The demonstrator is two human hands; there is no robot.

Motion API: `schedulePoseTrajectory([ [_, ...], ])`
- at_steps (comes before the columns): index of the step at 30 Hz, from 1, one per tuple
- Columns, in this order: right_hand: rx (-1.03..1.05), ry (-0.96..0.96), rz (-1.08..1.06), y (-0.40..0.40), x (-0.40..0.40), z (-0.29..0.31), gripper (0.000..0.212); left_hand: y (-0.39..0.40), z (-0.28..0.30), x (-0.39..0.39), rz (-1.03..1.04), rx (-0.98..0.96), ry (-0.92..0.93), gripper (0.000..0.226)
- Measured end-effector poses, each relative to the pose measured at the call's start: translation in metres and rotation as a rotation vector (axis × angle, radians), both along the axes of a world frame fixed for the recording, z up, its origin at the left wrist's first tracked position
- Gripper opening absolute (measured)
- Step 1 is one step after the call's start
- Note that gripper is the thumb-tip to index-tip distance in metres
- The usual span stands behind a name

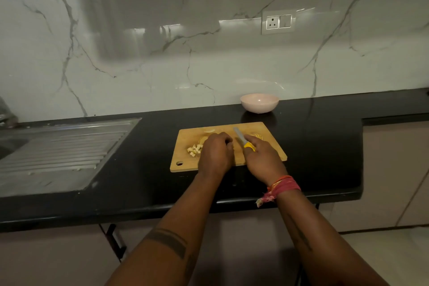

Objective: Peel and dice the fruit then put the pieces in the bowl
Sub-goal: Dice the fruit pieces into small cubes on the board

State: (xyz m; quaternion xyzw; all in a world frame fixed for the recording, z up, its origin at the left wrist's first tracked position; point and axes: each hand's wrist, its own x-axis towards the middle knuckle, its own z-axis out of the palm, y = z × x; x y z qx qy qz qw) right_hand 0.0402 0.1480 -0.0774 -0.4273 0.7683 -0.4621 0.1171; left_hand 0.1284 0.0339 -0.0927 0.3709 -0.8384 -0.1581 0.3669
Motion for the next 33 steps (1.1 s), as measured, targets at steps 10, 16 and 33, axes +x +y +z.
schedulePoseTrajectory([
  [10,-0.091,-0.045,-0.110,0.014,-0.035,-0.013,0.049,-0.003,0.006,-0.060,-0.071,0.177,-0.149,0.053],
  [16,-0.077,0.031,-0.103,0.014,-0.034,-0.020,0.050,-0.008,-0.002,-0.058,-0.077,0.198,-0.108,0.044],
  [33,0.030,0.180,-0.075,0.017,-0.020,-0.017,0.051,-0.015,0.006,-0.032,-0.148,0.197,-0.064,0.034],
])
